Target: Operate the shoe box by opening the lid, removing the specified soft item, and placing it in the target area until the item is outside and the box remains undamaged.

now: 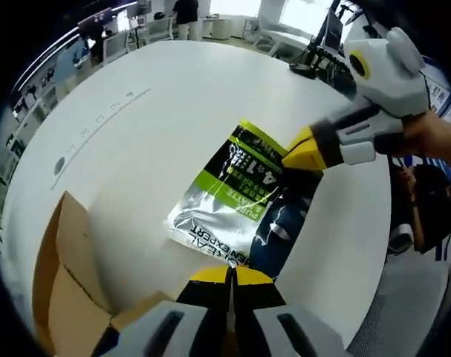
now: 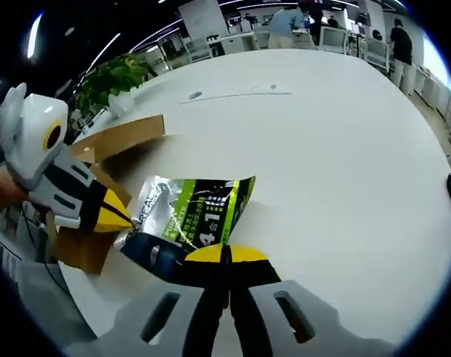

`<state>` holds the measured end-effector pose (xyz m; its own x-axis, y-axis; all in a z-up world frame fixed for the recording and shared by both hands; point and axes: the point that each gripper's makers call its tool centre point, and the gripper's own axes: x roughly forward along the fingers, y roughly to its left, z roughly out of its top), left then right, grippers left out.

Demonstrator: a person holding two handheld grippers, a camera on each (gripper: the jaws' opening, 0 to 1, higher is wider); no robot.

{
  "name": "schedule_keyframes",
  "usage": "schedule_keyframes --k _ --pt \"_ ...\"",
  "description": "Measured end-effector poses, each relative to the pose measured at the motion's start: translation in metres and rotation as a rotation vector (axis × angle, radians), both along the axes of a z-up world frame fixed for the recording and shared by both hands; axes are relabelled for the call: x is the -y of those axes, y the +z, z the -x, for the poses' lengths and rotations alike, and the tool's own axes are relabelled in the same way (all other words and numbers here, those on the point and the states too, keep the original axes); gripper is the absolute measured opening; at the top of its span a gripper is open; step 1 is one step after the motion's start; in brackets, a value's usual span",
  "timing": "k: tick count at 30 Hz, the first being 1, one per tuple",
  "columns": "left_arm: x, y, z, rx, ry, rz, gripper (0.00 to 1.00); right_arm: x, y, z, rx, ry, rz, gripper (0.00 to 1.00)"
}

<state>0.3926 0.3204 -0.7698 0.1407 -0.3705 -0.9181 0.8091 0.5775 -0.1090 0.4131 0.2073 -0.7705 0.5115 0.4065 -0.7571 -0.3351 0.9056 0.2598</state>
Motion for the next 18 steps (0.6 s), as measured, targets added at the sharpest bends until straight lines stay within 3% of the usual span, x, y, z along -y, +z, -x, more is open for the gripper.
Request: schedule_keyframes --k 4,18 --pt "-0.002 -0.006 0.0 0.028 -0.062 -0.052 0.0 0.003 -0.01 0.001 -0.016 0.004 0.025 0.0" --pt "-0.006 -0.002 -0.002 0.059 -0.063 -0.06 0.01 0.005 -0.015 -0.001 -0.026 -0.071 -0.001 0.0"
